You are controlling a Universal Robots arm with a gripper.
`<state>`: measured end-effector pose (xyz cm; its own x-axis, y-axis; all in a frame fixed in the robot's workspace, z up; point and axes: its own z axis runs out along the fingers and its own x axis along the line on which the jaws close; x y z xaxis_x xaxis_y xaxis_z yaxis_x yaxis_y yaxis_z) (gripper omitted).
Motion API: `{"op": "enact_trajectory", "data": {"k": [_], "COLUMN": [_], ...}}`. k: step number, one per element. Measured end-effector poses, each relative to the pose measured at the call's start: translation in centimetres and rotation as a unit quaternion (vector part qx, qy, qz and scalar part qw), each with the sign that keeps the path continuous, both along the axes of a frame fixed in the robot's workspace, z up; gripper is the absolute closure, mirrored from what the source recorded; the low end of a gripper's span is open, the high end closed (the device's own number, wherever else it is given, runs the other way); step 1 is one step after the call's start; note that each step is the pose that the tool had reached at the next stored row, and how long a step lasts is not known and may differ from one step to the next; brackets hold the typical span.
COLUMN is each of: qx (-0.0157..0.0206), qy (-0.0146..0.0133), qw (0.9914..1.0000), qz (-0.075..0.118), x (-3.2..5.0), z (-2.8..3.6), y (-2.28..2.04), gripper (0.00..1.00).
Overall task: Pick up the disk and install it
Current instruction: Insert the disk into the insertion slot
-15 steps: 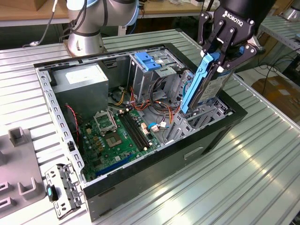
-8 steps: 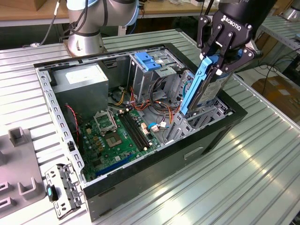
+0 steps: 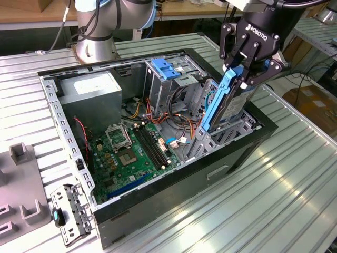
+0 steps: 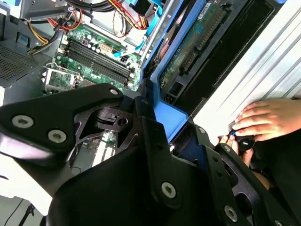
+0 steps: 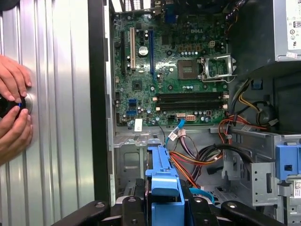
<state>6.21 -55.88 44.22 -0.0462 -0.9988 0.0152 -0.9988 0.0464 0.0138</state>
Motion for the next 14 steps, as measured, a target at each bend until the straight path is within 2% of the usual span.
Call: {"op": "enact_trajectory", "data": {"k": [14], "qx": [0.0000], "qy": [0.0000], "qw": [1.00000], "qz": [0.000], "x": [0.00], "z": [-0.12], "y": [0.00], "gripper": [0.63]}}
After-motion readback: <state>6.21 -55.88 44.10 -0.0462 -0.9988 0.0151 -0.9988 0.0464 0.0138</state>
